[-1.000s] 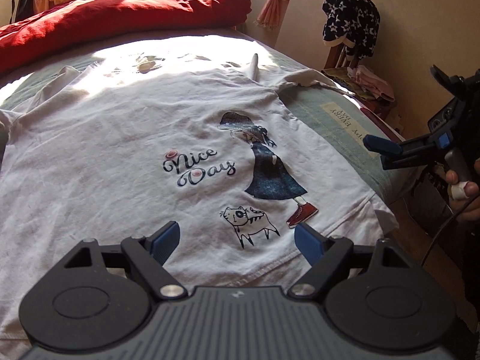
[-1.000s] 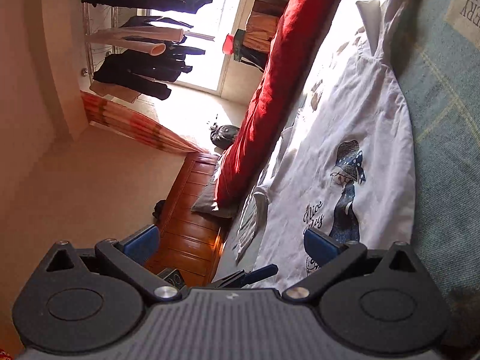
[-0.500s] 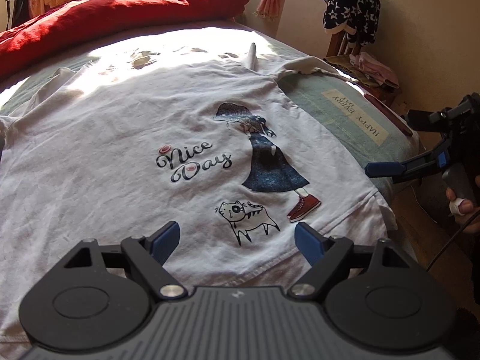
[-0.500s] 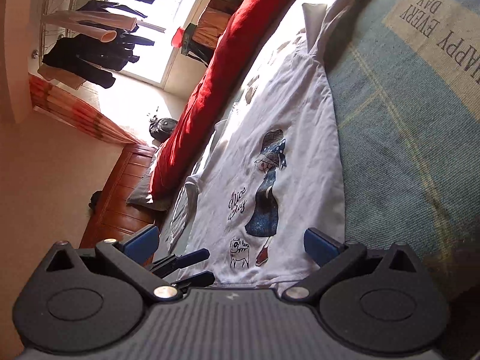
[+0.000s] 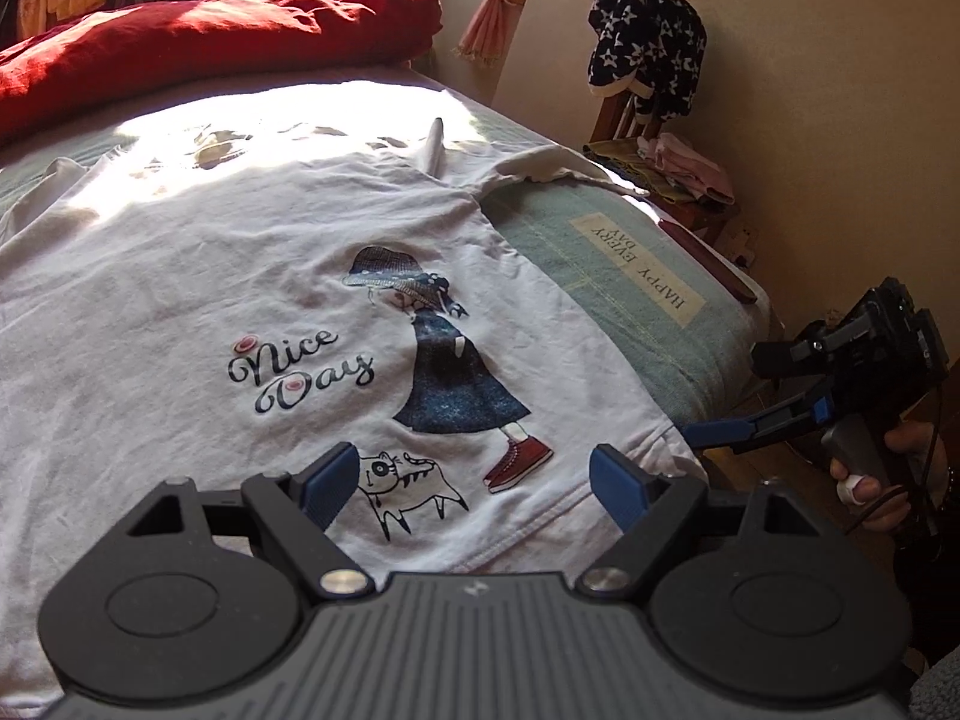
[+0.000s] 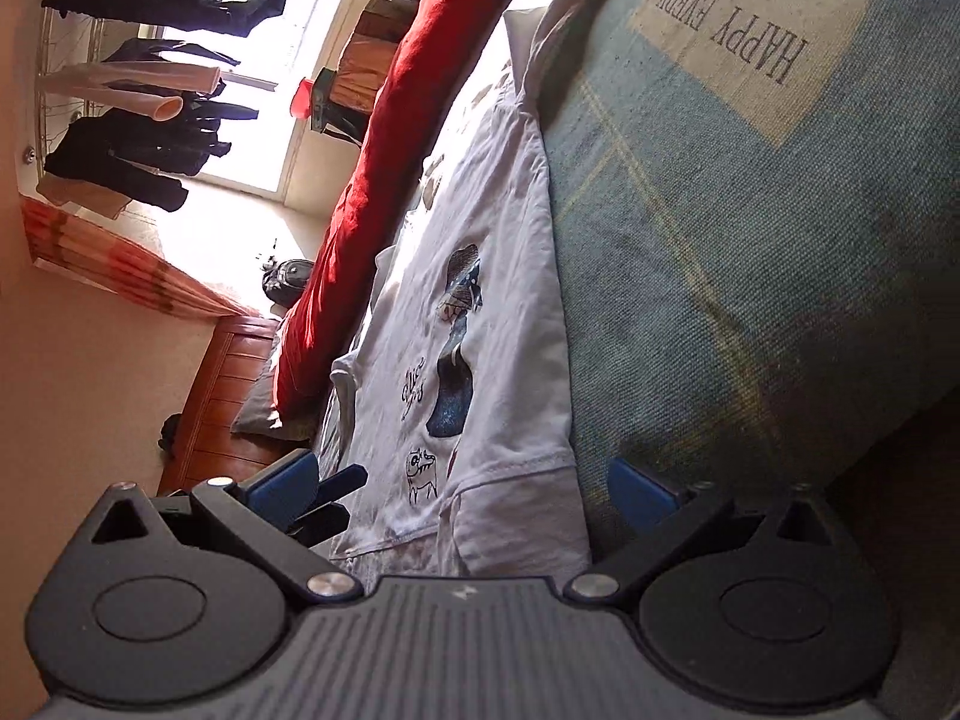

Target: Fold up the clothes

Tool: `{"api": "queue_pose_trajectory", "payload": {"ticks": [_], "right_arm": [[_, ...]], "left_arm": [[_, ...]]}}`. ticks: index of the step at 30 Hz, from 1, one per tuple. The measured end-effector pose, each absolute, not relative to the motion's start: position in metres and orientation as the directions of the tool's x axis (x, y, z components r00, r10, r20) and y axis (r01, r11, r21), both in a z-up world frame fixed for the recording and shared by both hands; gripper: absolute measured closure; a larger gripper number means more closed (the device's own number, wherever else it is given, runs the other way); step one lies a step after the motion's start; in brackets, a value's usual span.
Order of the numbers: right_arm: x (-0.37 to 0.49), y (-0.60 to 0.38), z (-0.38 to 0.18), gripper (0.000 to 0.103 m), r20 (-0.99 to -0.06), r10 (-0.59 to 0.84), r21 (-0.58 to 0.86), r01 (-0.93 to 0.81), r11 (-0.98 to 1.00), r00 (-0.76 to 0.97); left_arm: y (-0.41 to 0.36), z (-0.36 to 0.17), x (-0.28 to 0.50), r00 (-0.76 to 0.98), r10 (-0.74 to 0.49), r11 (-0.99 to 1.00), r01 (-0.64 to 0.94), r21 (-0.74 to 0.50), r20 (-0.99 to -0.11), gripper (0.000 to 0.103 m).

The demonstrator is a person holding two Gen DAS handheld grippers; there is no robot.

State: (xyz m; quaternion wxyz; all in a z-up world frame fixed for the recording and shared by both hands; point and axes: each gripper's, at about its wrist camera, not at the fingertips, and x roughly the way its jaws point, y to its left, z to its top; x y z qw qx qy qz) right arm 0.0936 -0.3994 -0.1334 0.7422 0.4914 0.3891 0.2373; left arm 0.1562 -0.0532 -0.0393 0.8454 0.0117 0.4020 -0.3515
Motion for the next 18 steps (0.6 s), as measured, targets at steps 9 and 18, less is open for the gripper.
{"api": "queue_pose_trajectory", "payload": {"ticks": [9,18], "right_arm": [[0.085,-0.381,-0.161,0.0,-0.235,0.807,0.963,0.017,0.269,0.542],[0.105,-0.388,-0.156,0.0,-0.128,0.797,0.982,-0.036,0.184,0.59]], "left_arm": [[-0.08,-0.038,0.154,0.395,-0.615,0.712,0.65,-0.265,-0.682,0.019],[-0.109,-0.047,0.159,0.303,-0.663,0.63,0.72,-0.291,-0.685,0.019]]}}
